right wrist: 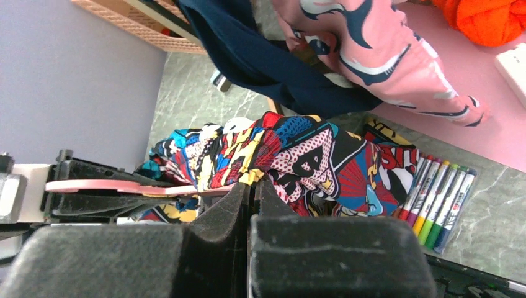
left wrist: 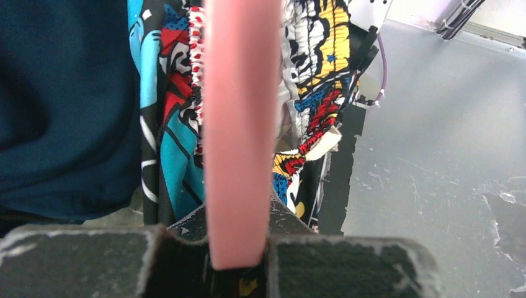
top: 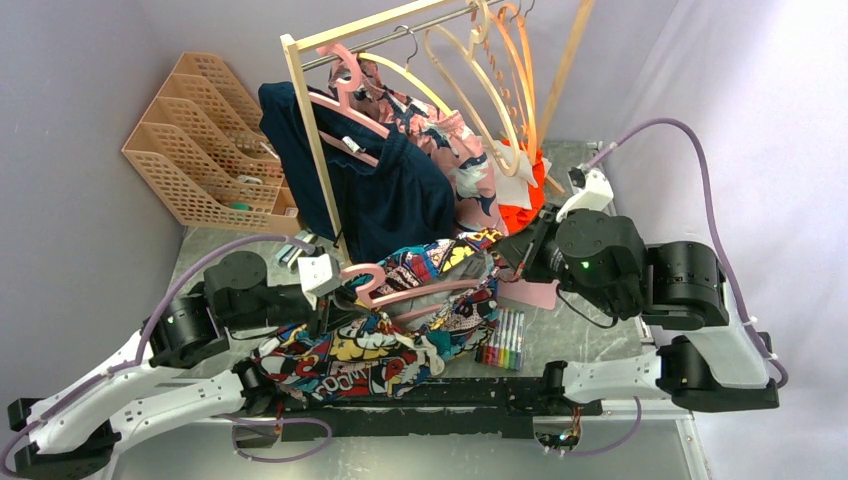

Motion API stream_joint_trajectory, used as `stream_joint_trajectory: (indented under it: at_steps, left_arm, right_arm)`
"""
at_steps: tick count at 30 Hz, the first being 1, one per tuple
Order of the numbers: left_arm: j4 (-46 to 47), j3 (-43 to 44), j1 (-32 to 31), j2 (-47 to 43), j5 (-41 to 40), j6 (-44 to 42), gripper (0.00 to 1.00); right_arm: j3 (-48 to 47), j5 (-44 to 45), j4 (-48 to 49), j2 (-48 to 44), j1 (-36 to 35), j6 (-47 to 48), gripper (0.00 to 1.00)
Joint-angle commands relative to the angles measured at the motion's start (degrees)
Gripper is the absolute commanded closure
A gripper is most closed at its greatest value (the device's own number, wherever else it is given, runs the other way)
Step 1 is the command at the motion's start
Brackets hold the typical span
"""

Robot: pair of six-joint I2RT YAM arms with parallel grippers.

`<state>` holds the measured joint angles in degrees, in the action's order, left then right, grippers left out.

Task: Place the shorts on the hanger
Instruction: Hang the shorts on the hanger.

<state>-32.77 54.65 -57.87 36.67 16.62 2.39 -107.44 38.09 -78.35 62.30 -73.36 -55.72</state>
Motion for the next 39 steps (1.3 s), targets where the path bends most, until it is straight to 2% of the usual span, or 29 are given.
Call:
stream_joint_trajectory:
  at_steps: [1, 4, 7, 12, 19, 24, 31, 35, 39]
  left_arm:
    - [4.8, -0.3, 0.1, -2.6, -1.8, 0.3, 0.93]
    - [1.8, 0.8, 0.1, -1.9, -7.1, -1.0, 0.93]
    - [4.1, 0.9, 0.1, -2.4, -10.4, -1.3, 0.93]
    - [11.8, -0.5, 0.1, -3.9, -7.6, -0.8, 0.93]
    - [14.5, -0.9, 0.1, -2.2, -4.1, 0.8, 0.93]
    - [16.1, -1.6, 0.1, -2.6, -3.0, 1.7, 0.93]
    - [21.0, -5.2, 0.1, -4.2, -2.1, 3.8, 0.93]
    - [23.2, -6.9, 0.1, -5.8, -2.1, 4.9, 0.93]
    - [26.1, -8.8, 0.1, -7.4, -2.2, 6.2, 0.93]
  right_arm:
    - [3.8, 4.8, -0.7, -2.0, 0.1, -4.8, 1.00]
    - [4.8, 0.3, -0.7, -1.2, 0.1, -5.0, 1.00]
    - [4.2, -6.5, -0.3, 2.6, 0.1, -2.8, 1.00]
    - [5.6, -12.5, 7.2, 5.7, 0.1, 1.1, 1.00]
    - [3.4, -16.0, 13.4, 10.2, 0.1, 5.9, 1.00]
    - [3.0, -19.9, 14.1, 12.9, 0.1, 9.8, 1.00]
    - [5.0, -31.2, 18.3, 13.4, 0.1, 16.8, 0.79]
    - [5.8, -34.5, 17.6, 12.1, 0.1, 19.1, 0.62]
    - [5.7, -36.9, 15.8, 11.3, 0.1, 20.6, 0.50]
